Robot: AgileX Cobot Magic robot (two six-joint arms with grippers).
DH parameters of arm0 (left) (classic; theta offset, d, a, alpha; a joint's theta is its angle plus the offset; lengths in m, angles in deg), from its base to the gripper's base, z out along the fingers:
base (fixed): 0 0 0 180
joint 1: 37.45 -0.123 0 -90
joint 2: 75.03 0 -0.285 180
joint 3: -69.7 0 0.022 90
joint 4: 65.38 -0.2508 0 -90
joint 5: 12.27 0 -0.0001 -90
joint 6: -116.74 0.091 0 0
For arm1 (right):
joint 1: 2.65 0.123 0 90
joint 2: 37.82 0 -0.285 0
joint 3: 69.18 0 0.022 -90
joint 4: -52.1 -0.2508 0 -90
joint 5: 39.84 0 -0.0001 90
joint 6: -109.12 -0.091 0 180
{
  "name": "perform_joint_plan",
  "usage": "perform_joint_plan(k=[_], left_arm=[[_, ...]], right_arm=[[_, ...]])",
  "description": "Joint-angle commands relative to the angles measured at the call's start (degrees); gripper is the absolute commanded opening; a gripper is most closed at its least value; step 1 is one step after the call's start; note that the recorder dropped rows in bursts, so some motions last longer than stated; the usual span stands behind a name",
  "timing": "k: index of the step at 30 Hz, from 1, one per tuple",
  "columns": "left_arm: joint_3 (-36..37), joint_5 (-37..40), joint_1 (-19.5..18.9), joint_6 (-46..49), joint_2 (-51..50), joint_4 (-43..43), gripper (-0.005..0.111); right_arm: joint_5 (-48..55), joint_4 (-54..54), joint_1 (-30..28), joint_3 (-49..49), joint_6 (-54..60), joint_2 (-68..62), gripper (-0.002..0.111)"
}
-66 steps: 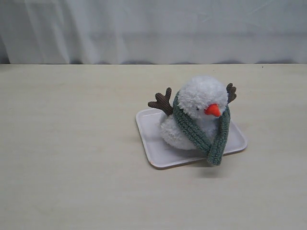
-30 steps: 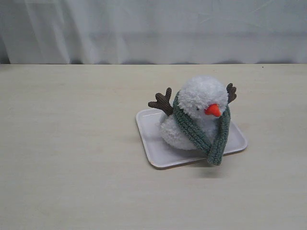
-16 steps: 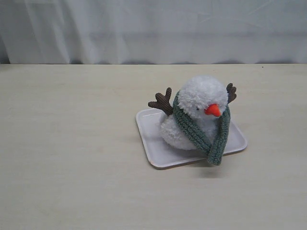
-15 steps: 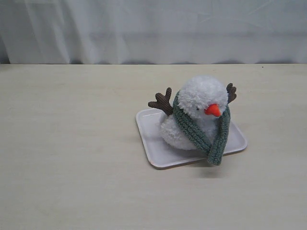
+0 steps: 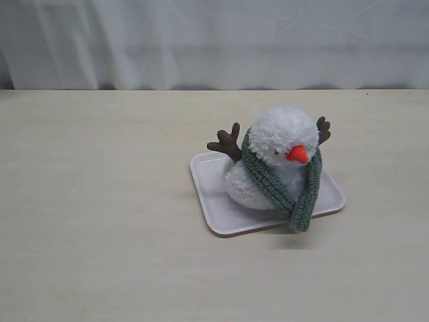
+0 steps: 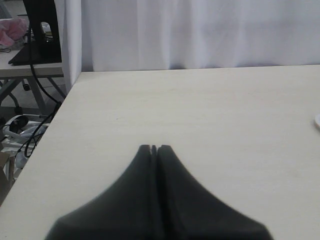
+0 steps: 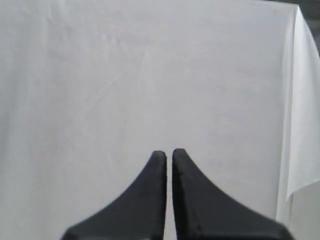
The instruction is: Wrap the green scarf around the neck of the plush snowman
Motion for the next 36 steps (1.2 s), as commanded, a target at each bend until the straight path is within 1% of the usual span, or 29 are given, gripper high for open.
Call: perform_joint_plan(k=[1,8,14,17,21,27,31,34,36], left_arm=[[0.21,-0.51,-0.10,-0.19,0.10,0.42,0.000],[0.21,-0.51,-0.10,-0.19,0.10,0.42,0.000],[0.21,-0.51,-0.10,-0.19,0.10,0.42,0.000],[0.21,-0.51,-0.10,-0.19,0.10,0.42,0.000],[0.21,-0.51,-0.10,-0.19,0.10,0.42,0.000],[0.21,-0.51,-0.10,-0.19,0.10,0.42,0.000],[0.21,-0.51,-0.10,-0.19,0.10,0.42,0.000],[0.21,-0.51,-0.10,-0.19,0.10,0.42,0.000],[0.21,-0.51,-0.10,-0.19,0.10,0.42,0.000]], right_arm=[[1.79,-0.10,-0.47,-3.69,0.09,0.20,0.004],[4.92,-0.10,-0.47,-9.90,0.09,0.20,0.004],[5.96,0.31,-0.47,-13.55,0.09,0.20,0.004],[6.67,0.31,-0.47,-13.61,0.09,0.20,0.004],[12.35,0.31,-0.47,-13.61,-0.32,0.20,0.004],[16.20,0.31,-0.47,-13.61,-0.32,0.20,0.004],[22.79,0.55,-0.47,-13.61,-0.32,0.20,0.004],[28.03,5.20,-0.47,-13.61,-0.32,0.20,0.004],[29.41,5.76,-0.47,-13.61,-0.32,0.20,0.004]])
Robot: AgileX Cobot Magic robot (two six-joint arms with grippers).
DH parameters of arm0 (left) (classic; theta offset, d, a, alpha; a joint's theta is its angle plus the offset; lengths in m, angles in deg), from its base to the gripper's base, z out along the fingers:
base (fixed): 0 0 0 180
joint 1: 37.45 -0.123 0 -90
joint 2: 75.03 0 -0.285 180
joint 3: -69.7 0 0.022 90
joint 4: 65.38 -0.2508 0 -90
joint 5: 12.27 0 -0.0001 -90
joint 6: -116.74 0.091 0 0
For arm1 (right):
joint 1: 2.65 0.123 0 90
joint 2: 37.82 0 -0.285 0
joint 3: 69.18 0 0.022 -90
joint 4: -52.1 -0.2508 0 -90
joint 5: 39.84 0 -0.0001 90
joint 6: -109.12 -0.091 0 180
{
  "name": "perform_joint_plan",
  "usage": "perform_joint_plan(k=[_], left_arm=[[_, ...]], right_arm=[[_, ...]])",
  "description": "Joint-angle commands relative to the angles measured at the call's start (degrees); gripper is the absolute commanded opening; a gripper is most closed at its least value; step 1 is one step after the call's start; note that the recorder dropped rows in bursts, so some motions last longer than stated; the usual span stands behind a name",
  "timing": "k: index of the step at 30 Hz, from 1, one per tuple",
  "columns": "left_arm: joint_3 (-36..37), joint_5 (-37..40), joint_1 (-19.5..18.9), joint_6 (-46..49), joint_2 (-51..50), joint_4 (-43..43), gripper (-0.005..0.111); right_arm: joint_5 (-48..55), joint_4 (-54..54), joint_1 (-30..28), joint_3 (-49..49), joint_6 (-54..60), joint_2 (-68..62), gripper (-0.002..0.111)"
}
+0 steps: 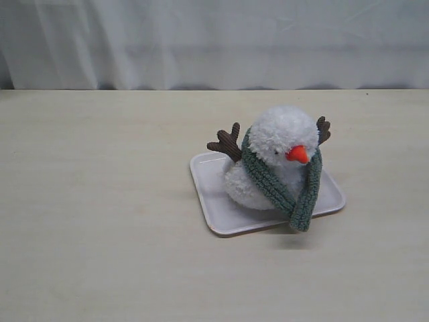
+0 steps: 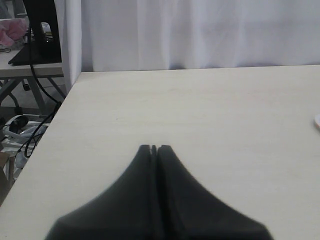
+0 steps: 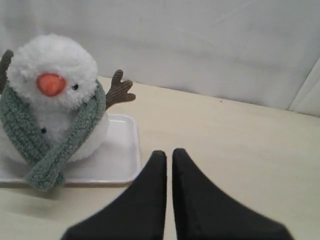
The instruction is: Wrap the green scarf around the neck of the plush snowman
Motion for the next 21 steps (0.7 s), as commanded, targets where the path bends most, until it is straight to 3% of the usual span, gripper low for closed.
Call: perform_joint_plan(k=[1,21], left_arm=[[0.21,-0.51,-0.10,-0.19,0.10,0.42,0.000],[0.21,-0.51,-0.10,-0.19,0.10,0.42,0.000]], right_arm=[[4.43,2.56,-0.47,-0.13,-0.21,0.30,0.004],[5.36,1.58,-0.47,-0.13,-0.77,0.30,0.004]])
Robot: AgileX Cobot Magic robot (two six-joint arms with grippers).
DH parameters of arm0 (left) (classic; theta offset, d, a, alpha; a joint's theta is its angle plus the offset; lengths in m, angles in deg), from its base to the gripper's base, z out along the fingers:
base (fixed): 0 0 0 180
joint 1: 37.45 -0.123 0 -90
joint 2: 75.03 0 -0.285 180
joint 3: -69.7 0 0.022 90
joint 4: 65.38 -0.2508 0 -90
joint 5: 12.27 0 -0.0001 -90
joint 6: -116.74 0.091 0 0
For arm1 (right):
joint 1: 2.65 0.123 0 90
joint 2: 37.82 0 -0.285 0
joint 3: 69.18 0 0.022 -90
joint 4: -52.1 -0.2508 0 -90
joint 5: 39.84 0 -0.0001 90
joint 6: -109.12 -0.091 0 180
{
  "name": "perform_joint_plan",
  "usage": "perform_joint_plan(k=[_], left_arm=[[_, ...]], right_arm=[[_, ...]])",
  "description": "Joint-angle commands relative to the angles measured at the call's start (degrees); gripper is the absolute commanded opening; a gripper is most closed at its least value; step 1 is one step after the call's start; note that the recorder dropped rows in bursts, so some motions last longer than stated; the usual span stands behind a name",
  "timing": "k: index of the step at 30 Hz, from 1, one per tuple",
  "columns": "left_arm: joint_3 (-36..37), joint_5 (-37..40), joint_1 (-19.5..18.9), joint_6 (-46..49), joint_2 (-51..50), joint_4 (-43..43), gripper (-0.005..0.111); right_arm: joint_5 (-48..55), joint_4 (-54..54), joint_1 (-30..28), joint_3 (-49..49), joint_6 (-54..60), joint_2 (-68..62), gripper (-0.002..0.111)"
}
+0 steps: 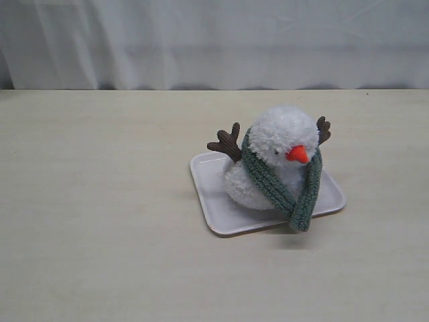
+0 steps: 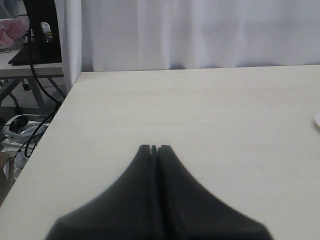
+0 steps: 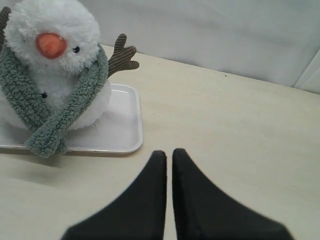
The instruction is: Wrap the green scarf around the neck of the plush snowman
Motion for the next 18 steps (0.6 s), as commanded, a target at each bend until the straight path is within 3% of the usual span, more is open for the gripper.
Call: perform_joint_plan(k=[1,6,18], left_arm=[[0.21,-0.51,-0.10,-0.19,0.10,0.42,0.000],[0.21,-0.51,-0.10,-0.19,0.10,0.42,0.000],[0.21,-0.51,-0.10,-0.19,0.10,0.42,0.000]], right_arm=[[0.03,-0.38,-0.47,-0.13,-2.79,0.30,0.004],[0.03,-0.27,-0.47,-0.13,-17.42,0.30,0.004],[0.03,-0.14,-0.47,-0.13,-18.13,0.30,0.004]])
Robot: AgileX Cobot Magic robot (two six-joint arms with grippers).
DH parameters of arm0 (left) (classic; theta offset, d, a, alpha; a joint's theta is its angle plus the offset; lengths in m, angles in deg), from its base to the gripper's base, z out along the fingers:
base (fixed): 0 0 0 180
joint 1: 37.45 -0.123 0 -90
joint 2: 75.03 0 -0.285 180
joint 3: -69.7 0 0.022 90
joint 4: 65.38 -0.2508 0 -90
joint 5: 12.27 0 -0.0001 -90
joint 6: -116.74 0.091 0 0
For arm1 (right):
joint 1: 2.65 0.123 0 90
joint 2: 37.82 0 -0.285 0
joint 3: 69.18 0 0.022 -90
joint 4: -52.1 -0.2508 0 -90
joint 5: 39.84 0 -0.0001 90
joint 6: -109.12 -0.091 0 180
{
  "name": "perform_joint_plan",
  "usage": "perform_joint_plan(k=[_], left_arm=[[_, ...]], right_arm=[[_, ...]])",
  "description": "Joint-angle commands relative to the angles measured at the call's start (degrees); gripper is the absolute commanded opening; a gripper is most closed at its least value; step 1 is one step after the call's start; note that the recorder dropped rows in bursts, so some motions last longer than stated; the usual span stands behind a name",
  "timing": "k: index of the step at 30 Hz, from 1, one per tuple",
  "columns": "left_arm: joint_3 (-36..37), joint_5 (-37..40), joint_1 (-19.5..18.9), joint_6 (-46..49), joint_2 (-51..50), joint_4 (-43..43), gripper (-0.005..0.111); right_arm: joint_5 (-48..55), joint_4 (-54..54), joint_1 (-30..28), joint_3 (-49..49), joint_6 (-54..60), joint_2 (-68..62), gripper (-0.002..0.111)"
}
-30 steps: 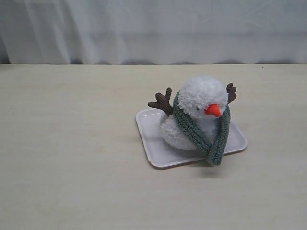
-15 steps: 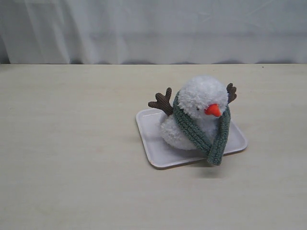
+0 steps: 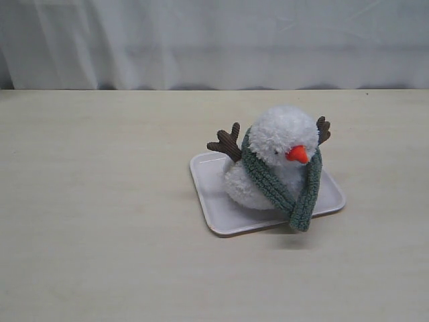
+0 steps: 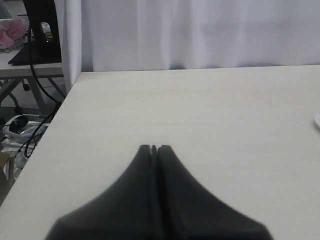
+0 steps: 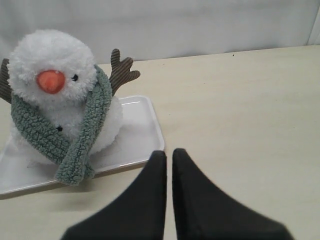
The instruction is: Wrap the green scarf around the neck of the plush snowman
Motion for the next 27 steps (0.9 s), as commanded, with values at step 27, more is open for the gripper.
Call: perform_joint_plan(k=[27], left_arm=[[0.21,-0.51,-0.10,-0.19,0.10,0.42,0.000]], right_arm=[[-0.26,2.83,-0.47,-0.13,3.26,0.30,0.004]])
